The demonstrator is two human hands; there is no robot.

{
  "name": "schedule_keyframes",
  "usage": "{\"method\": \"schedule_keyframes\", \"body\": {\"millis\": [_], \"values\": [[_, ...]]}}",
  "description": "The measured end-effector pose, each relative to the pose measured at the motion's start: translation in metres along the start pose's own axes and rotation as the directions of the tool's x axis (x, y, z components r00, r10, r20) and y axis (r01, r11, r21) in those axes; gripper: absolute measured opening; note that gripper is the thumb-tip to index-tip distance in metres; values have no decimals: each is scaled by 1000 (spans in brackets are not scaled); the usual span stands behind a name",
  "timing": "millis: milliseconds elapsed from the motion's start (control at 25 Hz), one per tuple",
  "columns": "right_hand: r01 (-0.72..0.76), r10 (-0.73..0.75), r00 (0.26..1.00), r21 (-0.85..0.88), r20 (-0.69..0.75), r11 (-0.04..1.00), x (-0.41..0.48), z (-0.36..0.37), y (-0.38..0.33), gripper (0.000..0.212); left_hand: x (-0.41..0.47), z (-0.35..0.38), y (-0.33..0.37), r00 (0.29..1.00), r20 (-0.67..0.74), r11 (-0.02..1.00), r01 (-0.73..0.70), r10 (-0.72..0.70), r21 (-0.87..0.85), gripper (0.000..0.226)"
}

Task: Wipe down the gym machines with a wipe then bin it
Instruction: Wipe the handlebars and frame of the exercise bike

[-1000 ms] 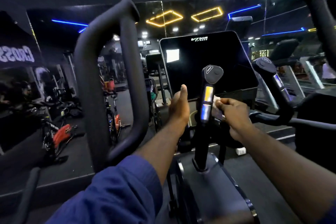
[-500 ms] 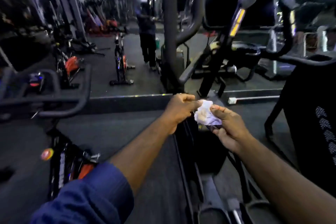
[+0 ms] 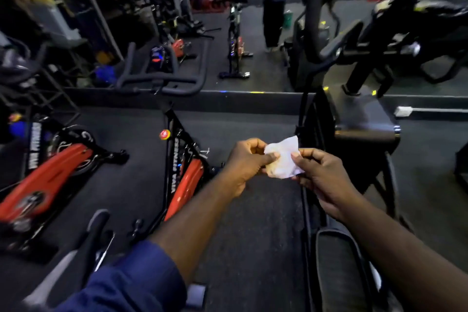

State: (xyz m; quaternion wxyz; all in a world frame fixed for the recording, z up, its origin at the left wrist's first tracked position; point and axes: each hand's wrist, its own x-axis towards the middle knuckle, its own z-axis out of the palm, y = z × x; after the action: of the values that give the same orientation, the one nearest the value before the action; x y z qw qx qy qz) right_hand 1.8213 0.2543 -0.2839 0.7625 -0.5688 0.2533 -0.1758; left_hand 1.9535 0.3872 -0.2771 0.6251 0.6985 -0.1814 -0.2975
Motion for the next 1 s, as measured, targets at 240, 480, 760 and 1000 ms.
{"method": "schedule_keyframes", "body": {"millis": [240,480,760,1000], "values": [[-291,283,950,41,134,956,-67,63,89,6,-123,-75,-66,964,-152,974,207,-219,-91,18],[-154,201,897,-150,393,977,-130,188,109,13,-250,-175,-70,918,-312,963,191,-244,-191,29],[287,-182,932,-336,312,897,-233,353,148,22,-378,-311,-81,796,-598,991,19,-95,-132,18],[38,16,901,-118,433,992,-311,448,165,19,-431,-395,-91,792,-610,992,-103,38,-73,17]]}}
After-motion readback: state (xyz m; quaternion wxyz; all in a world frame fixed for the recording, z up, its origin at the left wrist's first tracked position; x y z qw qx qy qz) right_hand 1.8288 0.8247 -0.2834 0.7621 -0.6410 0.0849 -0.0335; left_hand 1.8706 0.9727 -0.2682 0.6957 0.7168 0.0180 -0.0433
